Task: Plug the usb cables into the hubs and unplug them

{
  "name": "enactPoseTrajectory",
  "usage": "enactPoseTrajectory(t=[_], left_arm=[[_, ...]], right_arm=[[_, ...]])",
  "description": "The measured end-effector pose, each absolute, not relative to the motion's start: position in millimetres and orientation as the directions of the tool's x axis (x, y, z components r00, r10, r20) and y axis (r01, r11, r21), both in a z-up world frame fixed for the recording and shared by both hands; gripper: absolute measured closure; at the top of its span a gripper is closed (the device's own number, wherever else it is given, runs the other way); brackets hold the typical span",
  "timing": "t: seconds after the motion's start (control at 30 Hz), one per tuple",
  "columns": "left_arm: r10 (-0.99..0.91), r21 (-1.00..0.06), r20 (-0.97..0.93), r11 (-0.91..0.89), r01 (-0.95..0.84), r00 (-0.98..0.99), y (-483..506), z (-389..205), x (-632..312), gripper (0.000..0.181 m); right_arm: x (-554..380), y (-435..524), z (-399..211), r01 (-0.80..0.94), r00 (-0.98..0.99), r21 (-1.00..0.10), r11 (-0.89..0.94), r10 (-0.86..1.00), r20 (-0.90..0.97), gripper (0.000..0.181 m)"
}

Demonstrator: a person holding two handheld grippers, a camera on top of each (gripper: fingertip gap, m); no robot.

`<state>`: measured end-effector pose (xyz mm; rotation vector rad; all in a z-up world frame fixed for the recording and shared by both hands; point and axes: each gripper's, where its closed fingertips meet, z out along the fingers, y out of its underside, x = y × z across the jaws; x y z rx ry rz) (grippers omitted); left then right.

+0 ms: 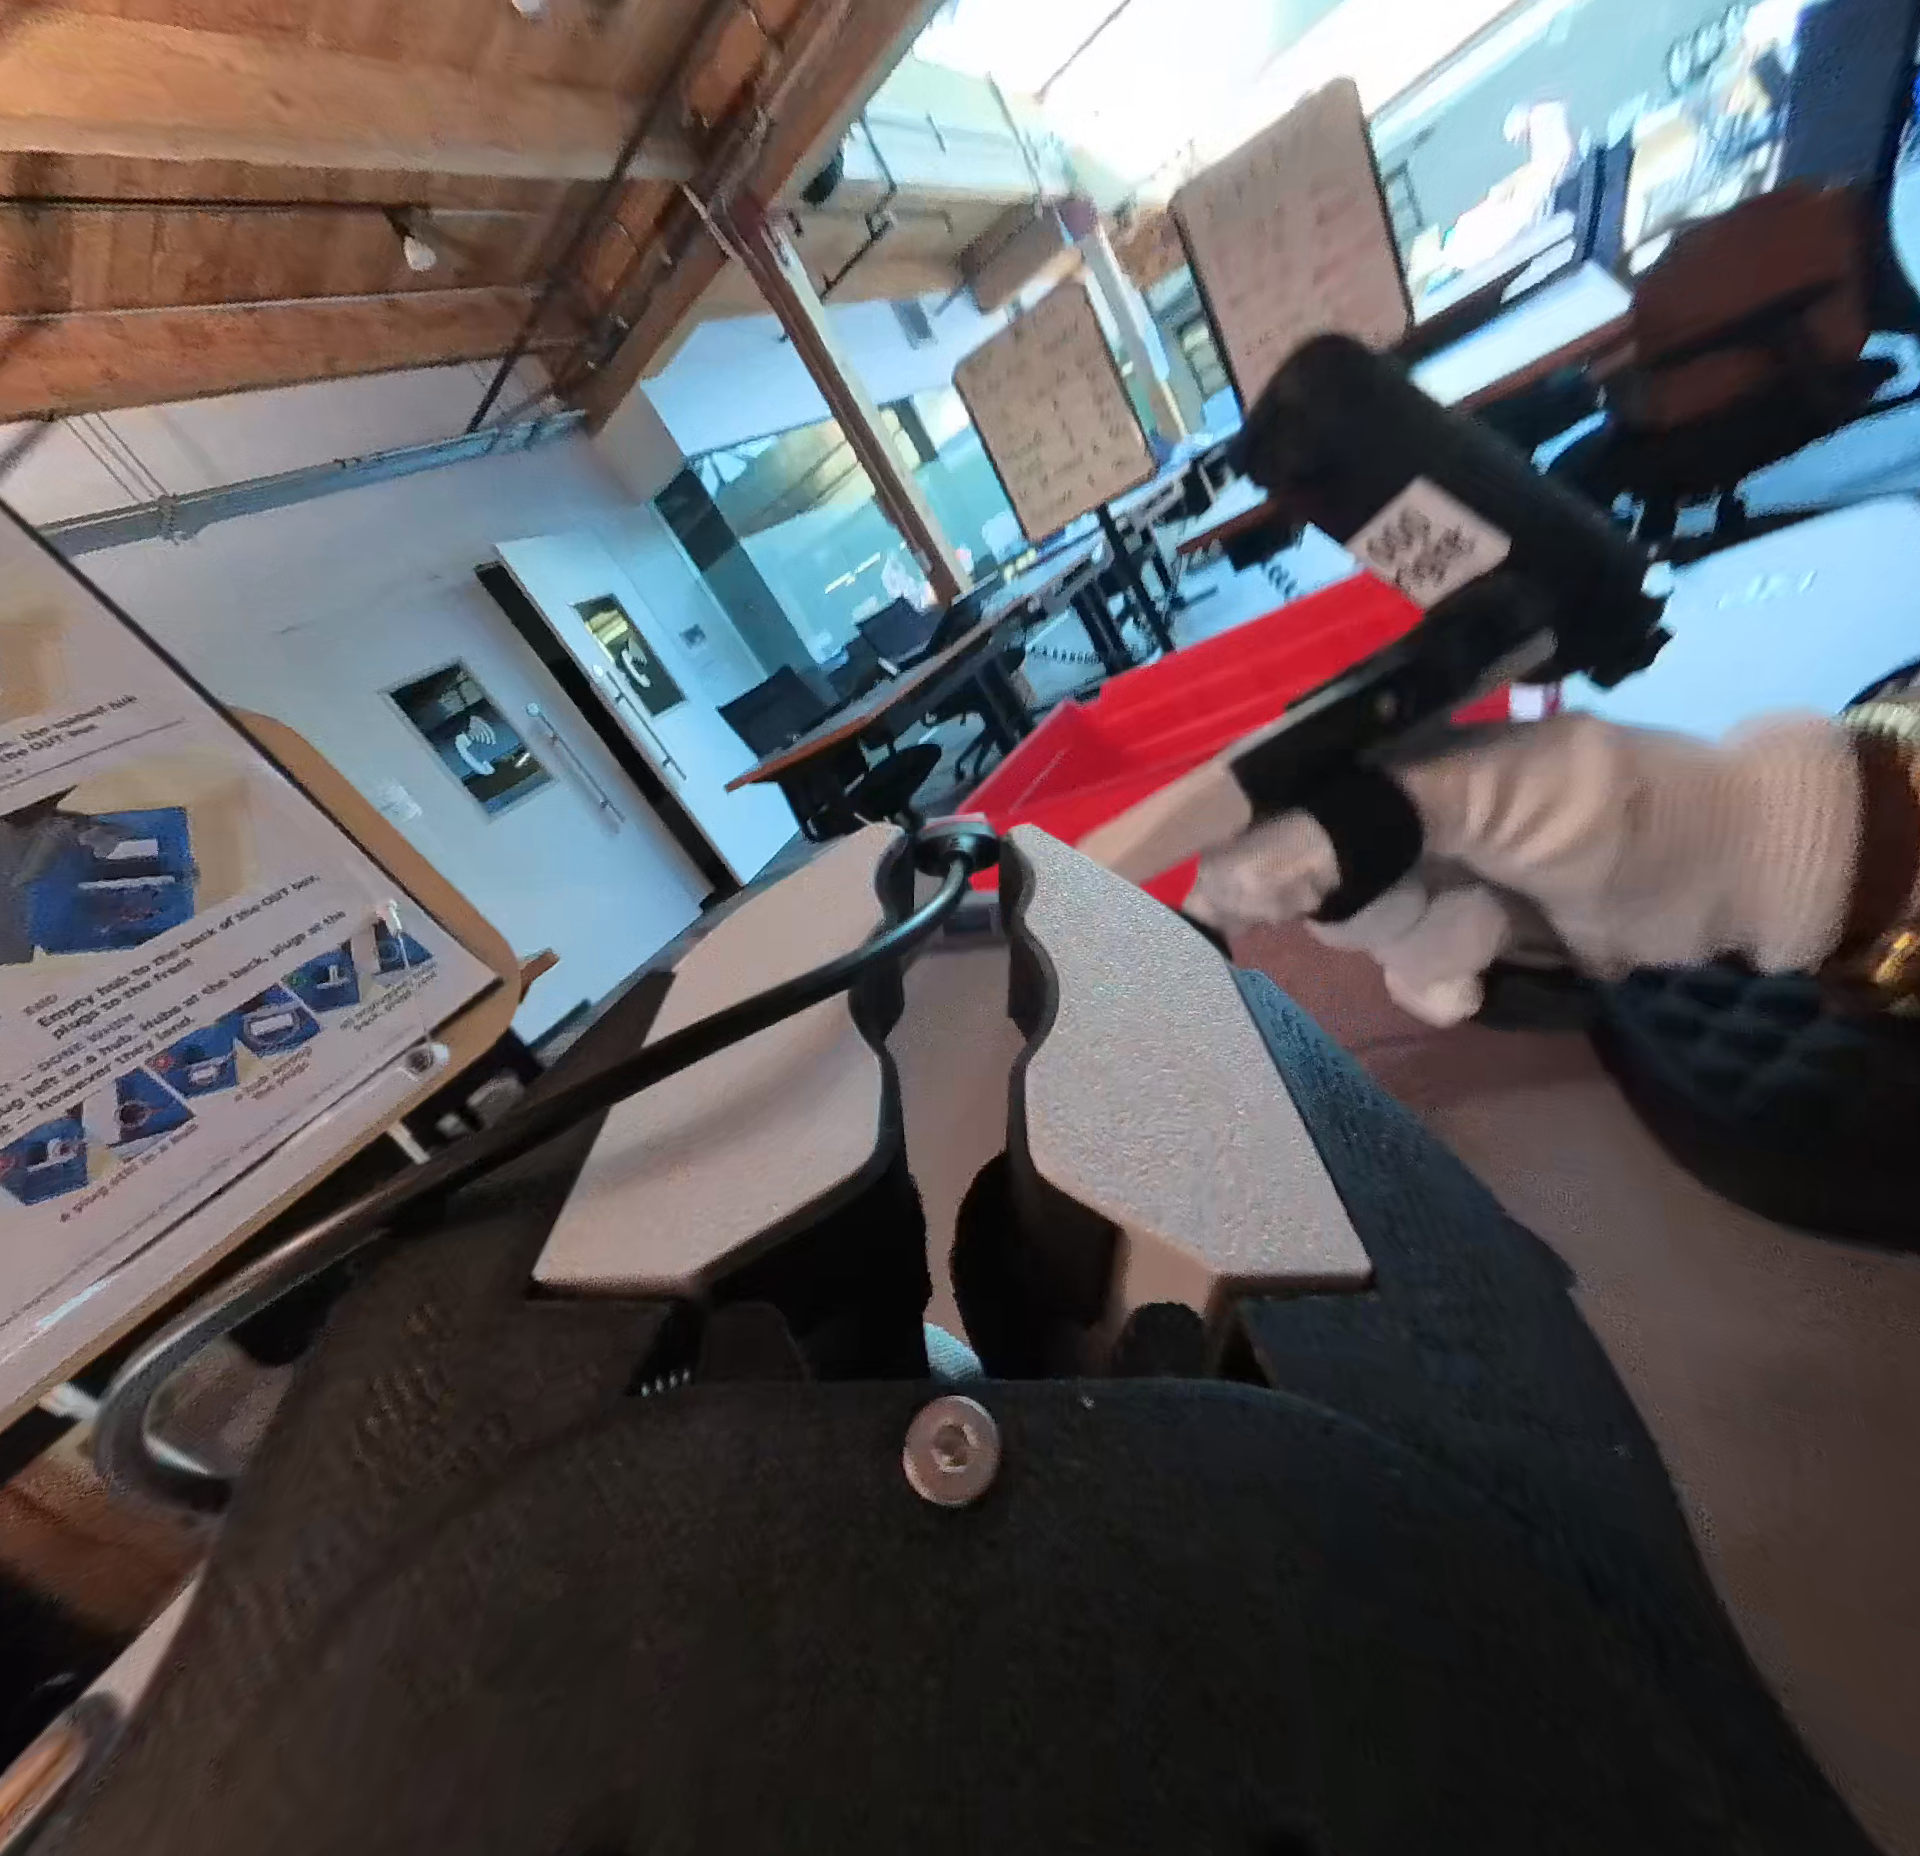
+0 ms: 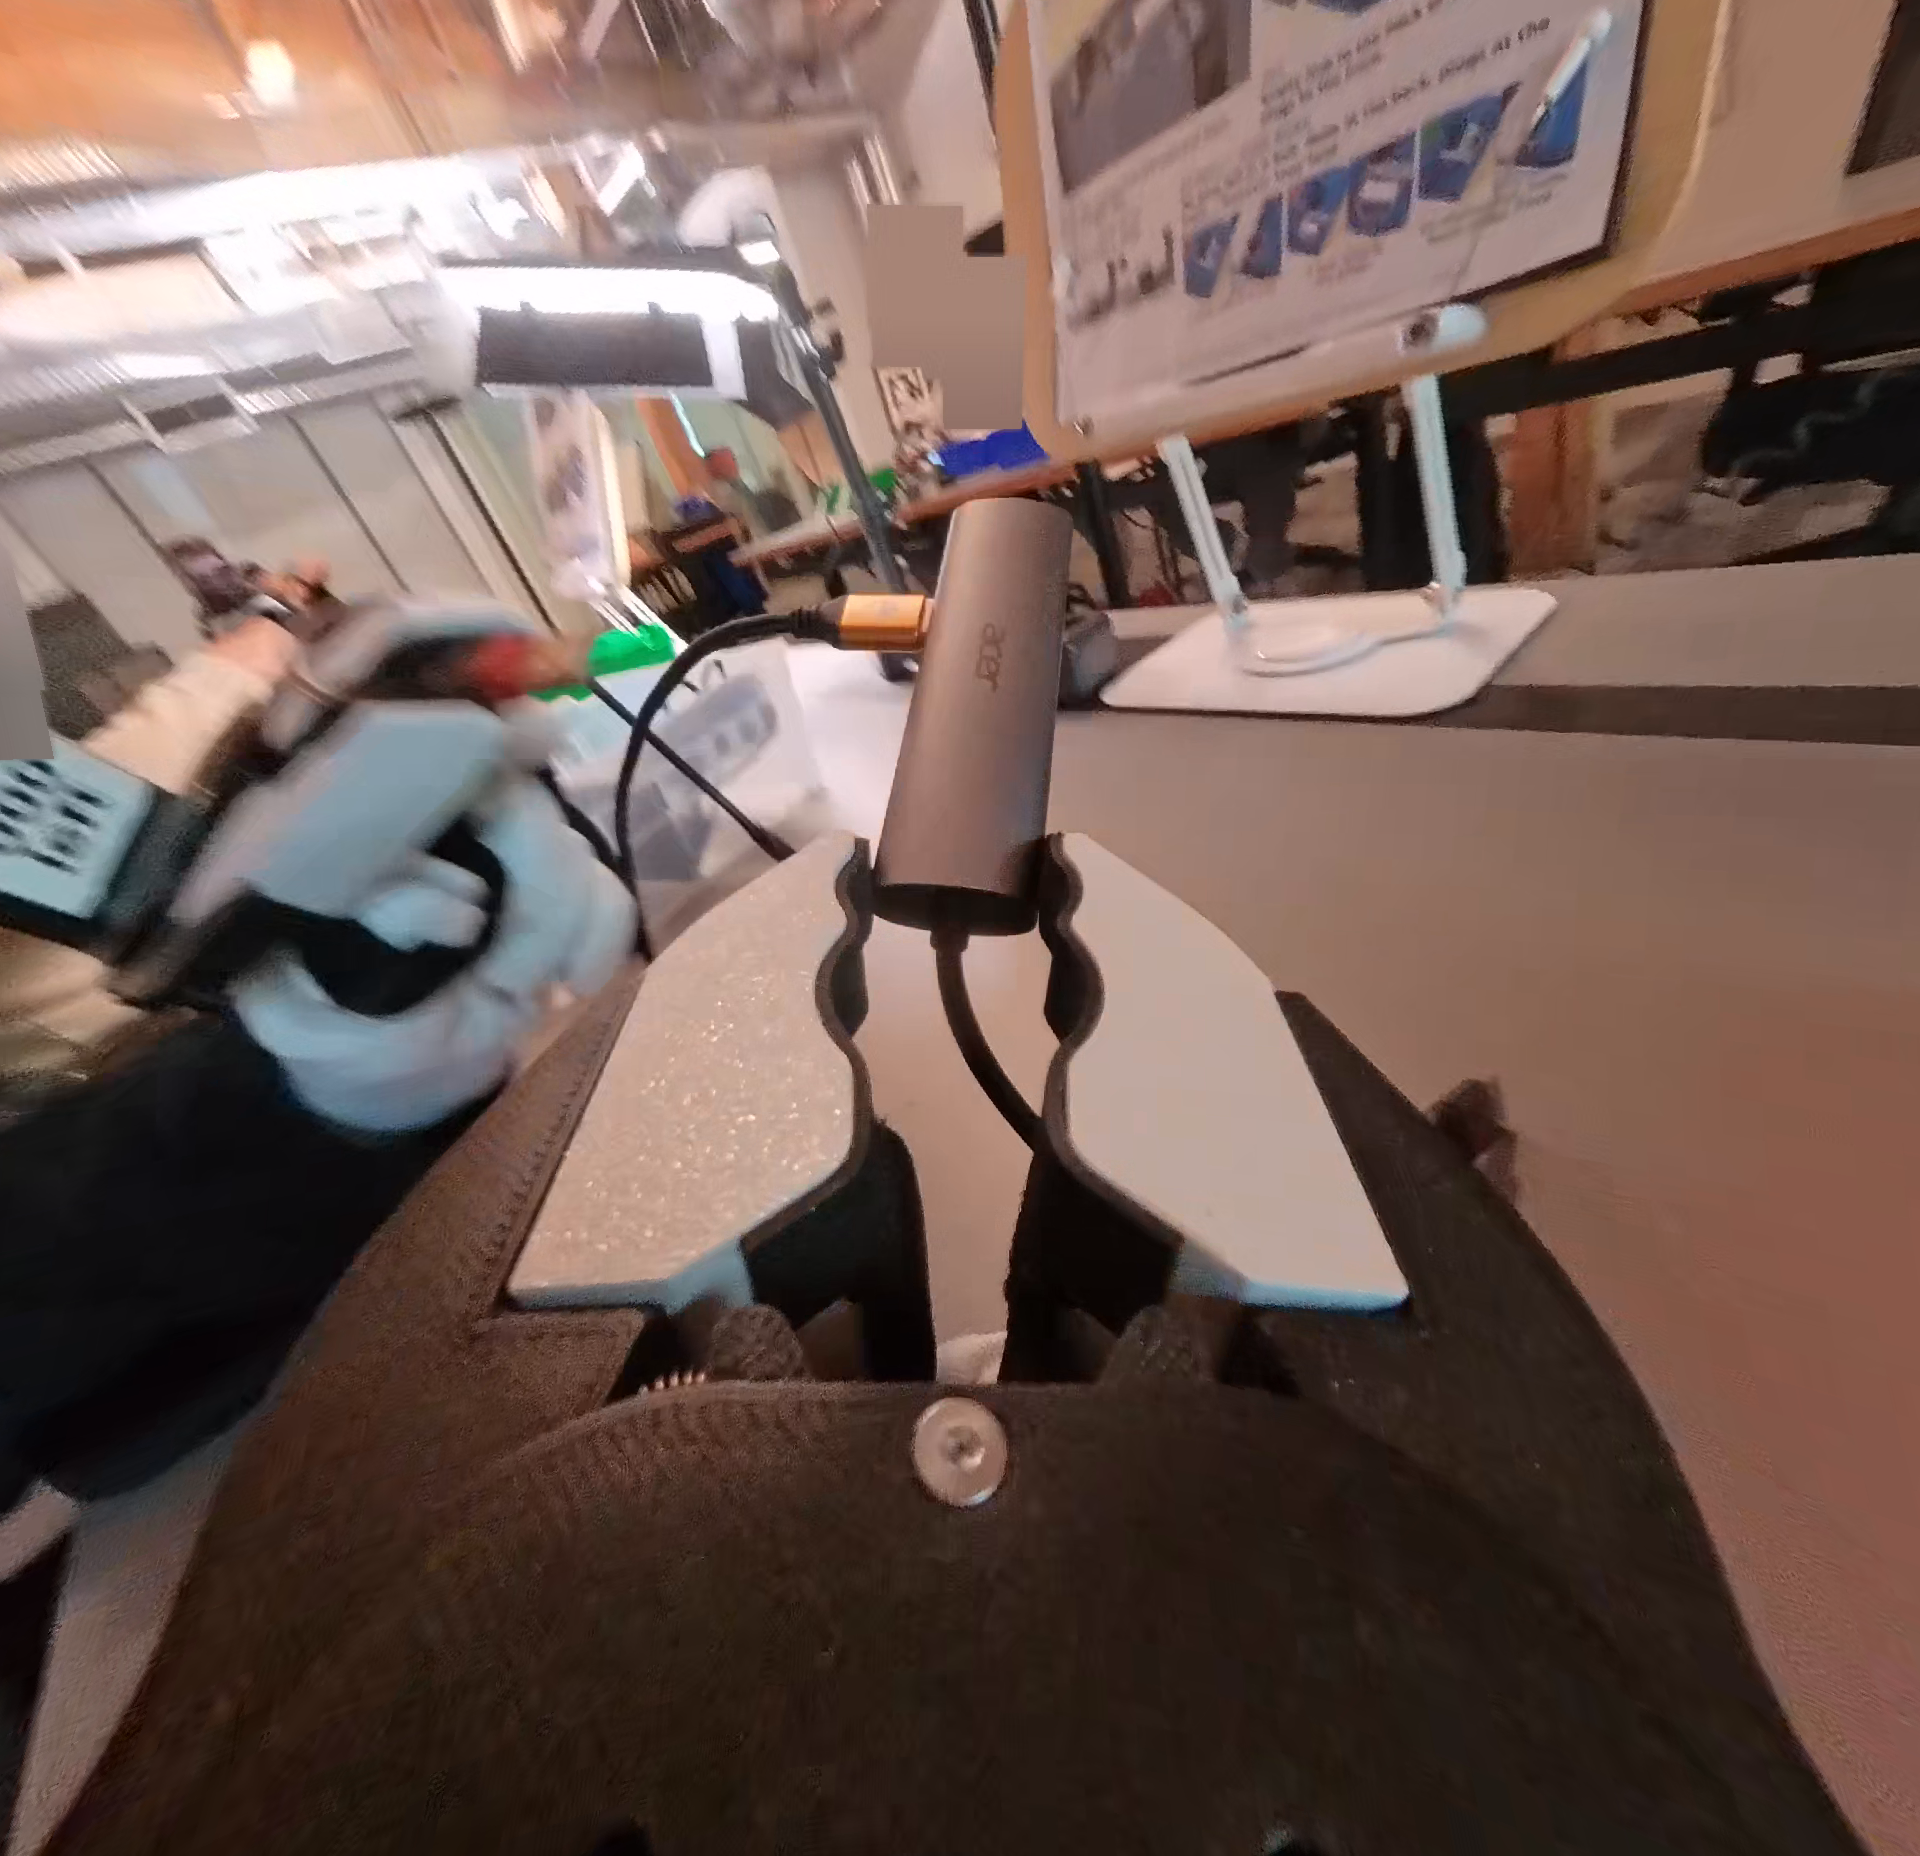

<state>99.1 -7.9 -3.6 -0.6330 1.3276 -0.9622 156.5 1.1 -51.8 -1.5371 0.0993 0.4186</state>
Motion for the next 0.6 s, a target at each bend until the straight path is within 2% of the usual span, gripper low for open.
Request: enactPoseTrajectory(t=[0.2,0.6], left_arm=[[-0.86,-0.847,-0.511,0.504,0.167,-0.001,4.7,-23.6,109.5,0.166],[-0.847,-0.839,-0.532,0.527,0.139,0.002,7.2,-30.5,112.8,0.167]], right_arm=[[138.8,3.0,-47.3,-0.35,0.892,-0.936,-0.012,0.3,-0.338,0.15],[132.2,2.0,-42.9,-0.251,0.929,-0.968,0.024,0.287,-0.234,0.15]])
